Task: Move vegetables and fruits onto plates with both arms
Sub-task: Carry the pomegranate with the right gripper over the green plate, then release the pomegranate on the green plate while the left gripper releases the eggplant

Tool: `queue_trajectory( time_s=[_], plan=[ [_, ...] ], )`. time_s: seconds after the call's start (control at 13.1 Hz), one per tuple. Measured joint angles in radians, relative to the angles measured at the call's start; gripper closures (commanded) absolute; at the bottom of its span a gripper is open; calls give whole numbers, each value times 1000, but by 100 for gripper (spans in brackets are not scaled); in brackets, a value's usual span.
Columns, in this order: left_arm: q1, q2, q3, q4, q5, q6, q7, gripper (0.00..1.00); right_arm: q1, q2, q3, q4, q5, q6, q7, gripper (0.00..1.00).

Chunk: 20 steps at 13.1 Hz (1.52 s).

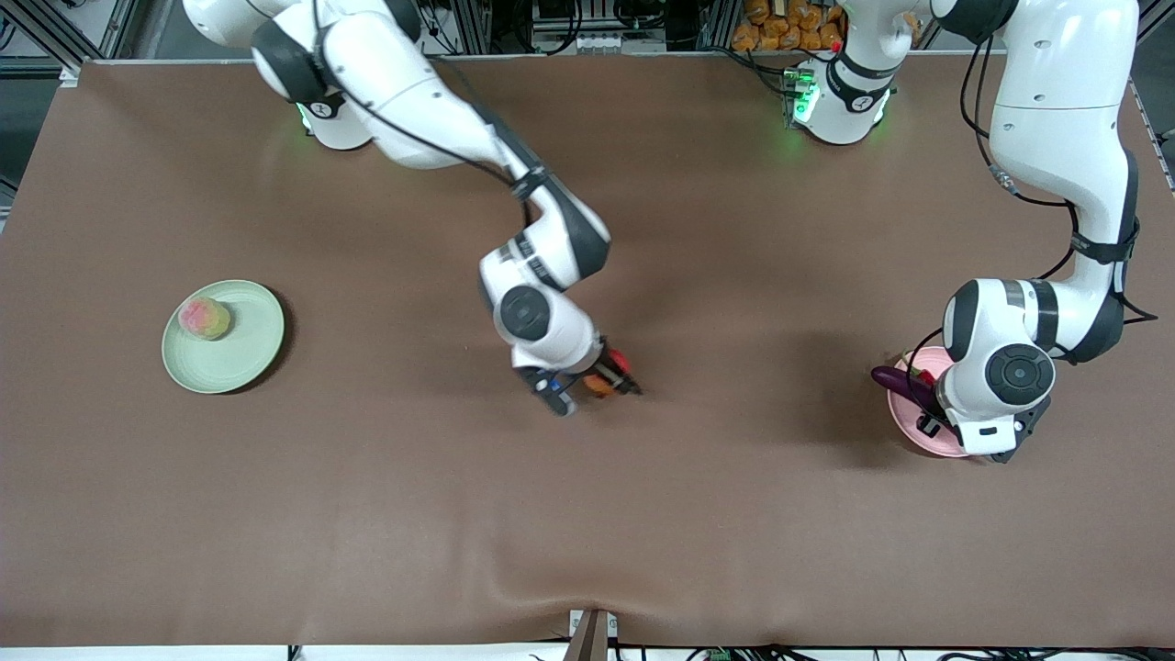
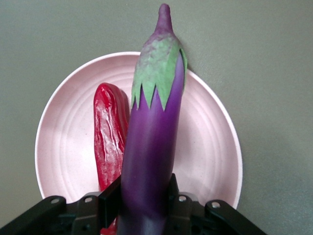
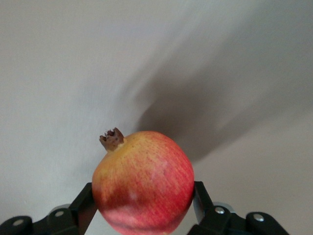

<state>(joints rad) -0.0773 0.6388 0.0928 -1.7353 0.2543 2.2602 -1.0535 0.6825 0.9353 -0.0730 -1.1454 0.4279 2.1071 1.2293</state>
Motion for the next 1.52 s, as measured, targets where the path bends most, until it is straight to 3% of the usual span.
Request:
queue_trajectory(
  time_s=[0.08, 0.15, 0.46, 0.69, 1.14, 1.3, 1.52],
  plan=[
    [0, 0, 0, 0, 0, 0, 0, 12, -45, -26, 0, 8, 0, -89, -50, 100],
    [0, 0, 0, 0, 0, 0, 0, 0, -92, -57, -1, 12, 0, -184, -116, 100],
    [0, -1, 0, -2, 0, 1, -2, 0, -286, -177, -12, 5, -30, -522, -453, 100],
    [0, -3, 0, -2, 0, 1, -3, 0, -410, -280, -21, -104, -171, -602, -749, 100],
    [0, -29, 0, 5, 0, 2, -4, 0, -682, -429, -34, -426, -299, -499, -1289, 100],
    [0, -45, 0, 12, 0, -1, -4, 0, -764, -435, -34, -527, -300, -394, -1387, 100],
    [0, -70, 0, 21, 0, -20, 16, 0, -785, -435, -29, -636, -305, -258, -1414, 100]
  ],
)
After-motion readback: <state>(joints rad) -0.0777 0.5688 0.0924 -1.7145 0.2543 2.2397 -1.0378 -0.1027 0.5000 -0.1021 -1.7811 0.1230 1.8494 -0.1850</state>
